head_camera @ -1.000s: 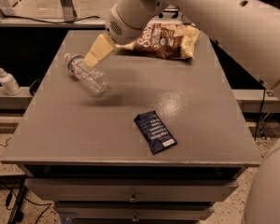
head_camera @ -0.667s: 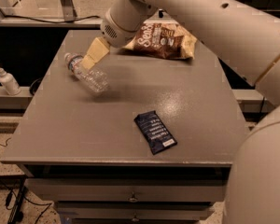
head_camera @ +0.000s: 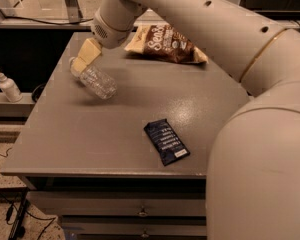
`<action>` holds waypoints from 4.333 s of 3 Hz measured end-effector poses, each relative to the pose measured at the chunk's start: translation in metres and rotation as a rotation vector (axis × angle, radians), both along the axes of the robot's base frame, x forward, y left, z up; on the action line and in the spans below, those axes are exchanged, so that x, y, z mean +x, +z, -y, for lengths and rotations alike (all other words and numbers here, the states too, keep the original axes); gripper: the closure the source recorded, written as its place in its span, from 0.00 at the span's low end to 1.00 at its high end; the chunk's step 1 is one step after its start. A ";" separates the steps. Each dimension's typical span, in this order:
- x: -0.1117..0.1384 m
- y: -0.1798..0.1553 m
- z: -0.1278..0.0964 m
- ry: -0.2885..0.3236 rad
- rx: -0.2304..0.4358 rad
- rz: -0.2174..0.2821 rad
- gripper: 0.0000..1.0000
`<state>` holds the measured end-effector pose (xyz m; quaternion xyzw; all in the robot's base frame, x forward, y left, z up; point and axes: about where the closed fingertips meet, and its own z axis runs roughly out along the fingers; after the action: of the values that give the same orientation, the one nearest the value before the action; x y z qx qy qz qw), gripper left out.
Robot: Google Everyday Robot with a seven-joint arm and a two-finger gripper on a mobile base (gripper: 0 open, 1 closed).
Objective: Place water bottle upright
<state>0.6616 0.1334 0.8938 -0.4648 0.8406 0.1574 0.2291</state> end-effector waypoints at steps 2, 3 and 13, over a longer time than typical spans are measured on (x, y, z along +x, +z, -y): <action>0.008 -0.012 -0.032 0.011 -0.055 -0.014 0.00; 0.011 -0.031 -0.036 -0.003 -0.106 -0.028 0.00; -0.012 0.046 0.012 -0.129 0.437 0.160 1.00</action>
Offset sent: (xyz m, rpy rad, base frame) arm 0.0125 0.0434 -0.0233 -0.1054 0.0164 0.0066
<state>0.6491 0.1215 0.9398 -0.3607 0.7936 0.2834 0.3996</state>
